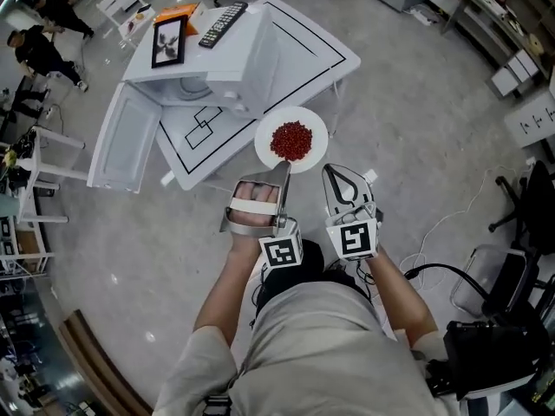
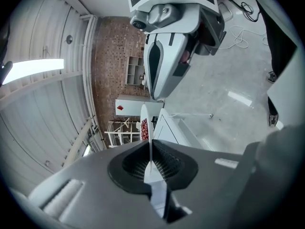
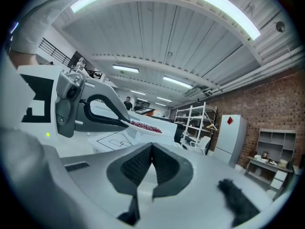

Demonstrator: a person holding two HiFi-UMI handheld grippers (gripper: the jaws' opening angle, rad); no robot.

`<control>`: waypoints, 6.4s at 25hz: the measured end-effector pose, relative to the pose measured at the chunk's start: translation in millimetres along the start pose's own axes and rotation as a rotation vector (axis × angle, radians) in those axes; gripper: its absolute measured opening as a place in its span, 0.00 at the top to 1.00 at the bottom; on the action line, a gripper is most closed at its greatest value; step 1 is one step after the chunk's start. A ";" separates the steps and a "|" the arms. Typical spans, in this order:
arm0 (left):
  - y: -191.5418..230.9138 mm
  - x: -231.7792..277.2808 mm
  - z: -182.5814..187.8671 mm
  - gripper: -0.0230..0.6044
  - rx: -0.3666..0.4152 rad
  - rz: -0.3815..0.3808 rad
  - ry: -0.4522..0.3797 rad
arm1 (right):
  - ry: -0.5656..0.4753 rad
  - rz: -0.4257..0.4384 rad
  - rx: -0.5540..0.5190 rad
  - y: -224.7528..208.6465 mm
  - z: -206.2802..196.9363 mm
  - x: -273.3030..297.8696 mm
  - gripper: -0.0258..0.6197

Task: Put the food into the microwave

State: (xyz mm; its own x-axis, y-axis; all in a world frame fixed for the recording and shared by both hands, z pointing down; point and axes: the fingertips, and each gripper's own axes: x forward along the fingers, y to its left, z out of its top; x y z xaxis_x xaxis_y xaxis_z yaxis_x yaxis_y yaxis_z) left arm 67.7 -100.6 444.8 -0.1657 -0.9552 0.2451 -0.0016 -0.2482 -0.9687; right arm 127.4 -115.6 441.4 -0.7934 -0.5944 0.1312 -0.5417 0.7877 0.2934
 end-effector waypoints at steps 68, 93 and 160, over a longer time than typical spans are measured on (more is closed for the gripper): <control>-58.4 24.5 -415.2 0.90 -0.141 -0.062 0.376 | -0.084 0.275 -1.276 305.2 86.8 335.1 0.92; -127.7 45.1 -467.4 0.95 -1.035 -0.200 0.292 | 0.281 0.083 -1.170 262.1 51.8 396.7 0.91; -170.7 96.8 -460.7 0.95 -1.548 -0.349 0.245 | 0.636 0.160 -0.875 202.8 -45.6 550.3 0.88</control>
State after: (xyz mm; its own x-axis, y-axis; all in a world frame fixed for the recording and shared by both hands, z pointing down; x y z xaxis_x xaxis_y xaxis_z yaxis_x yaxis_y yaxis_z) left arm -402.5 -76.6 615.6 -0.0894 -0.8039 0.5879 -0.9948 0.1008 -0.0134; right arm -406.3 -290.4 616.3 -0.4118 -0.6684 0.6194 0.1397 0.6254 0.7677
